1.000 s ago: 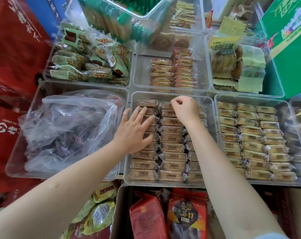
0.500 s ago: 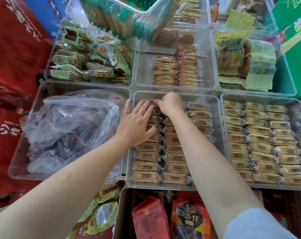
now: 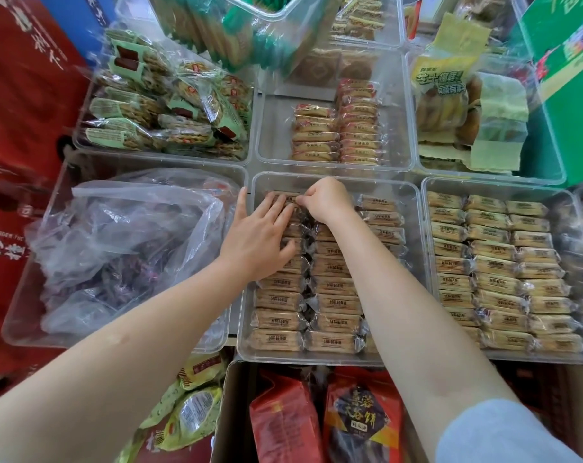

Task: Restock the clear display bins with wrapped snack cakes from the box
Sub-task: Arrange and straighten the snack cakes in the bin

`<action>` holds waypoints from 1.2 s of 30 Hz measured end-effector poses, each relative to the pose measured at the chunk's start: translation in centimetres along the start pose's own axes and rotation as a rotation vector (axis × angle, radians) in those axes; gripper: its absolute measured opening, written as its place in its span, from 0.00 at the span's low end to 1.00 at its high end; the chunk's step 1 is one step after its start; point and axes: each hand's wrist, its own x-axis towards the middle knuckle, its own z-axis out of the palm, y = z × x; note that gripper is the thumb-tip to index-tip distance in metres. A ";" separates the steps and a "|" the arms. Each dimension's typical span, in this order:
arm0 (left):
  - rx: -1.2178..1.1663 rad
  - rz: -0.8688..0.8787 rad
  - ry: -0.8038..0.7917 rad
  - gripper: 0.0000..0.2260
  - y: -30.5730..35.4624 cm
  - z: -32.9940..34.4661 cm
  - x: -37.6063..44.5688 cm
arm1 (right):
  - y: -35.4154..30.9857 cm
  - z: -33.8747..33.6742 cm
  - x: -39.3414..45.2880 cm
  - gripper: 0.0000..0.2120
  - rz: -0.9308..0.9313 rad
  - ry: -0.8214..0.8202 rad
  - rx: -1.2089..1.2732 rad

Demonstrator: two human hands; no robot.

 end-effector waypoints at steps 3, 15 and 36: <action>0.005 -0.010 -0.011 0.33 0.0 0.0 0.0 | 0.1 0.6 -0.1 0.13 -0.003 0.026 -0.020; 0.029 -0.009 -0.030 0.33 0.0 0.0 0.1 | 0.0 1.4 -1.1 0.15 -0.026 0.123 -0.076; -0.107 0.106 0.024 0.27 2.9 2.5 -16.5 | 5.2 5.3 -20.4 0.13 -0.075 -0.035 -0.133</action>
